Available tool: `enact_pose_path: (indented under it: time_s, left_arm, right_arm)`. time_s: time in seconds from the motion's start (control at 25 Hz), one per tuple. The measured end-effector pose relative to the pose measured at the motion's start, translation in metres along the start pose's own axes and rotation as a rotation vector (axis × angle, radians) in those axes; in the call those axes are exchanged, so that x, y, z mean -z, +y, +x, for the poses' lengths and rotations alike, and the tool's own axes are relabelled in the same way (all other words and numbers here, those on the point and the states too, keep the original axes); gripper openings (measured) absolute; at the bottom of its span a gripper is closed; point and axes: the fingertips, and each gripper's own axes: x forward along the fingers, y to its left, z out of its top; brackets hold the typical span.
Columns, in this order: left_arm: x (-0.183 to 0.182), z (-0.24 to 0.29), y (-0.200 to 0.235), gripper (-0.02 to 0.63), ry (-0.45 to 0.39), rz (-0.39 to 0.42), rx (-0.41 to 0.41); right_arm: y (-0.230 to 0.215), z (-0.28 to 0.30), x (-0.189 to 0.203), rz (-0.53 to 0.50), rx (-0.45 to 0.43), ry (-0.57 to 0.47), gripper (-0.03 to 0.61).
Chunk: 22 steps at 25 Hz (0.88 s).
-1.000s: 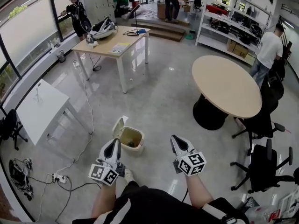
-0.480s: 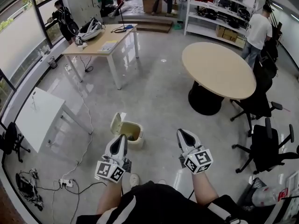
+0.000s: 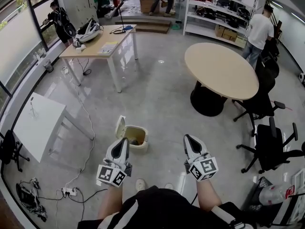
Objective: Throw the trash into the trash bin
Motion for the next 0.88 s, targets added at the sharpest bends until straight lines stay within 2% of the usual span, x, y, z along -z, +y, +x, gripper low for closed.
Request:
enact_pose_path:
  time_s: [0.32, 0.88]
  left_arm:
    - [0.006, -0.012, 0.03, 0.002, -0.01, -0.058, -0.051]
    - [0.006, -0.006, 0.038, 0.002, -0.008, -0.055, -0.036]
  right_arm:
    - [-0.008, 0.004, 0.033, 0.028, 0.098, 0.089, 0.005]
    - [0.012, 0.024, 0.022, -0.008, 0.057, 0.051, 0.005]
